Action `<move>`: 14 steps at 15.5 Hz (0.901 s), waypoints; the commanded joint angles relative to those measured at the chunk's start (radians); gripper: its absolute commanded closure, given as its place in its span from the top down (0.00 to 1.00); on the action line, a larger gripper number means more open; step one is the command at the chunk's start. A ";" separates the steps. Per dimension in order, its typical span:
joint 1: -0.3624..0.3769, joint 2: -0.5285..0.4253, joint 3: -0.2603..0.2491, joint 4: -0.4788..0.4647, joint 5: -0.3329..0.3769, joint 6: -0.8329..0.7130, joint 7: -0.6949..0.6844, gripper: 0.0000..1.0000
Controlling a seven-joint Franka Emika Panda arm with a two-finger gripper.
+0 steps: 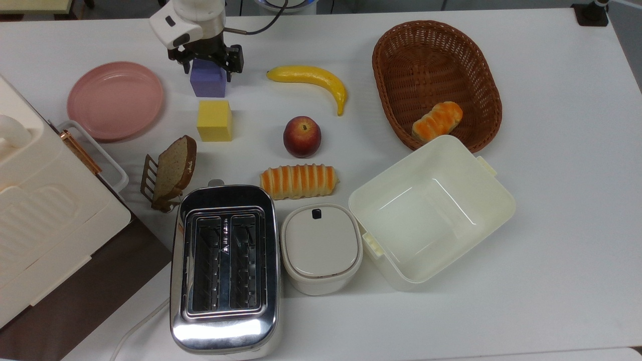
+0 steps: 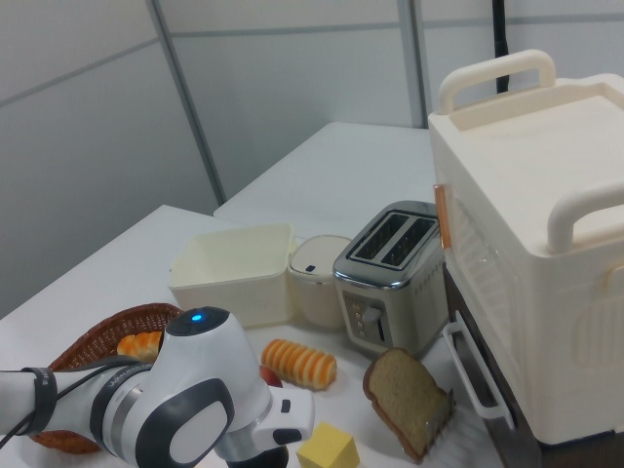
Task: Put the purple cube on a plate
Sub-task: 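Close the gripper on the purple cube and lift it, then carry the purple cube over the pink plate and lower it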
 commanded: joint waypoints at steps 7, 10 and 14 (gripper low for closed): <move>0.045 -0.002 -0.053 0.019 -0.006 0.018 0.019 0.30; 0.037 -0.009 -0.053 0.071 0.002 0.009 0.096 0.30; 0.014 -0.015 -0.053 0.146 0.004 -0.008 0.151 0.30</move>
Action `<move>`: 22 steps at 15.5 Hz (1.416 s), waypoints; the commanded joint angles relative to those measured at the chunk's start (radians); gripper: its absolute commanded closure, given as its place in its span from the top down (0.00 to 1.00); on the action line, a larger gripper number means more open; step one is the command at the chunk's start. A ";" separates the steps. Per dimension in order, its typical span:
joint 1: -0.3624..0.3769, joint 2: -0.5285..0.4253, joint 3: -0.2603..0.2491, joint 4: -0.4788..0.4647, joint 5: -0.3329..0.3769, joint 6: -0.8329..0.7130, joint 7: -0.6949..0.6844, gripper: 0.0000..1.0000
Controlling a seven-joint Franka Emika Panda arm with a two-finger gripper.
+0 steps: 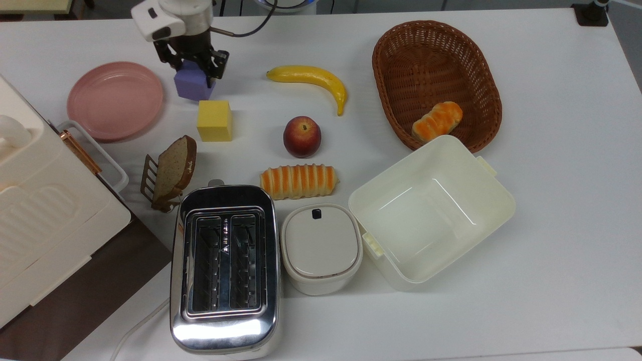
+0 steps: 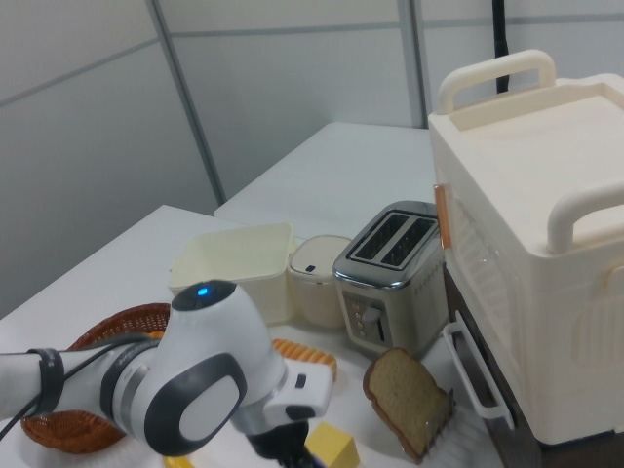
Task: Put the purple cube on a plate
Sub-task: 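Carry the purple cube over the pink plate and lower it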
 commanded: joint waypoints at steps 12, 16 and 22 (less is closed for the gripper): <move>-0.082 0.029 -0.142 0.103 0.017 0.071 0.021 0.30; -0.087 0.069 -0.174 0.103 0.028 0.089 0.015 0.30; -0.074 0.127 -0.177 0.214 0.206 -0.033 -0.088 0.29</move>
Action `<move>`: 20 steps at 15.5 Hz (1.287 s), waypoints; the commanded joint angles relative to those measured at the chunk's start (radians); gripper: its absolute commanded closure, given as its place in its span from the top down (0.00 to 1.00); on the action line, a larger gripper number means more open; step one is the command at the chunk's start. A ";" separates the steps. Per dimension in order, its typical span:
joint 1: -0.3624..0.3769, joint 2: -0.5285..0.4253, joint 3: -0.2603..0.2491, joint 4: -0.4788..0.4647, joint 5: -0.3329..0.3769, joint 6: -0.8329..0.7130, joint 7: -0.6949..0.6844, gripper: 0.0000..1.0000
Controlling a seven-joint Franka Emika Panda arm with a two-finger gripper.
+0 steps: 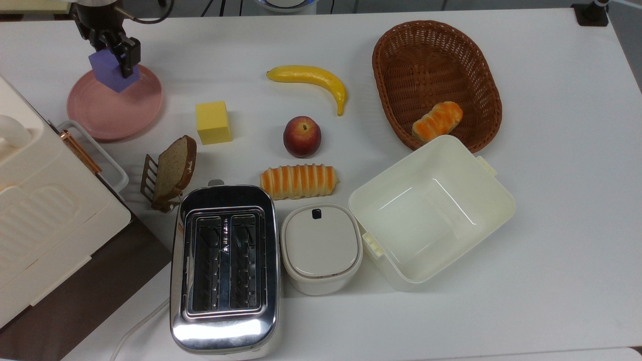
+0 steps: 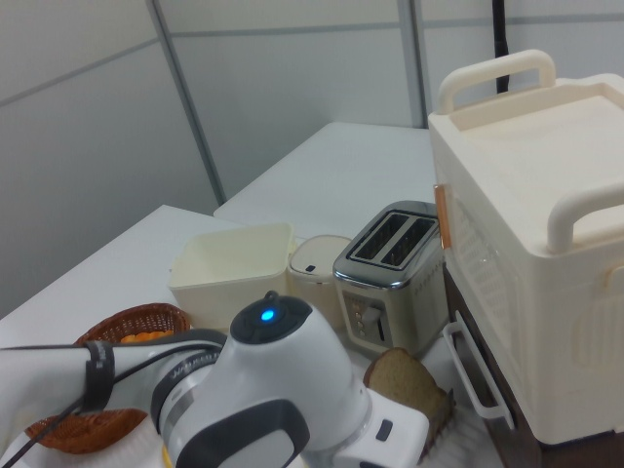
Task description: Put the purple cube on a plate
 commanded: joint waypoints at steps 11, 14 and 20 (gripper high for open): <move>0.021 0.060 -0.016 0.046 0.057 -0.076 -0.065 0.80; 0.021 0.060 -0.016 0.046 0.057 -0.076 -0.066 1.00; 0.030 0.053 -0.016 0.046 0.057 -0.079 -0.065 1.00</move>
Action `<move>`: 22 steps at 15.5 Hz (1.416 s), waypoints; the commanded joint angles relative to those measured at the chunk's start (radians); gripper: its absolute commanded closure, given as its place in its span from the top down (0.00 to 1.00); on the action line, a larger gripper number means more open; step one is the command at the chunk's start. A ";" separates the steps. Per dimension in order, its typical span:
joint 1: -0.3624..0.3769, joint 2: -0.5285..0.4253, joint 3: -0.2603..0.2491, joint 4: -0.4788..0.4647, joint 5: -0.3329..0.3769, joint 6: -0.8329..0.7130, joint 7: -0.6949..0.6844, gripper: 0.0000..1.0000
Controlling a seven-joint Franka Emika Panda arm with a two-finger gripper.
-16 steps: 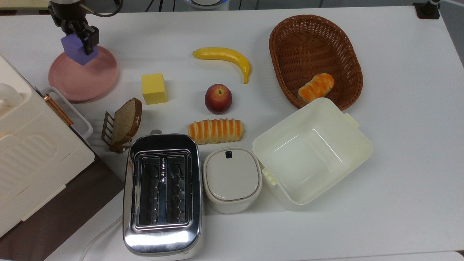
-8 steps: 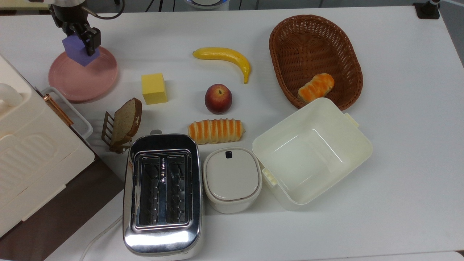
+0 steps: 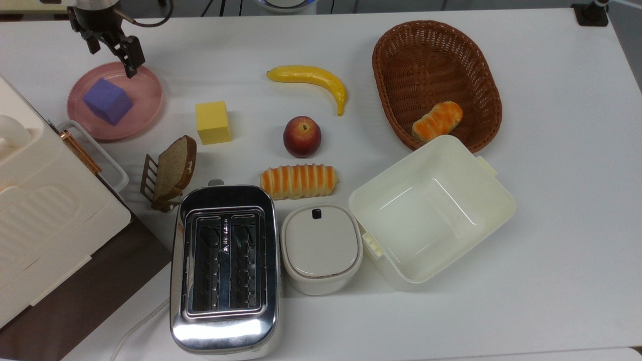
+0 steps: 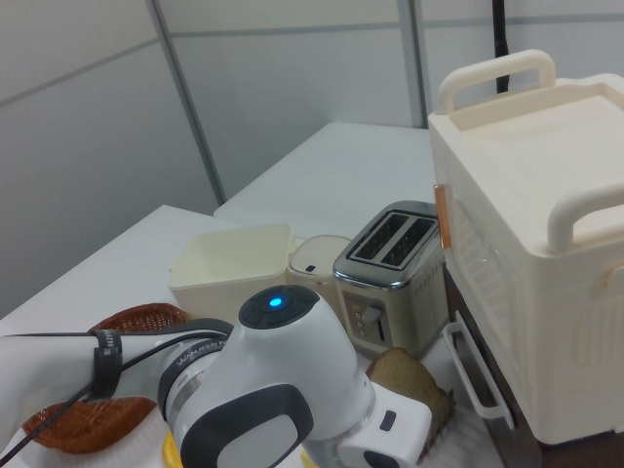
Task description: Put the purple cube on a plate
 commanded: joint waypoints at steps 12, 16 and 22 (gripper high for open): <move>0.279 -0.050 0.093 0.631 0.206 -0.791 0.018 1.00; 0.289 -0.039 0.202 0.638 0.188 -0.788 0.014 1.00; 0.291 -0.041 0.216 0.634 0.185 -0.794 0.013 1.00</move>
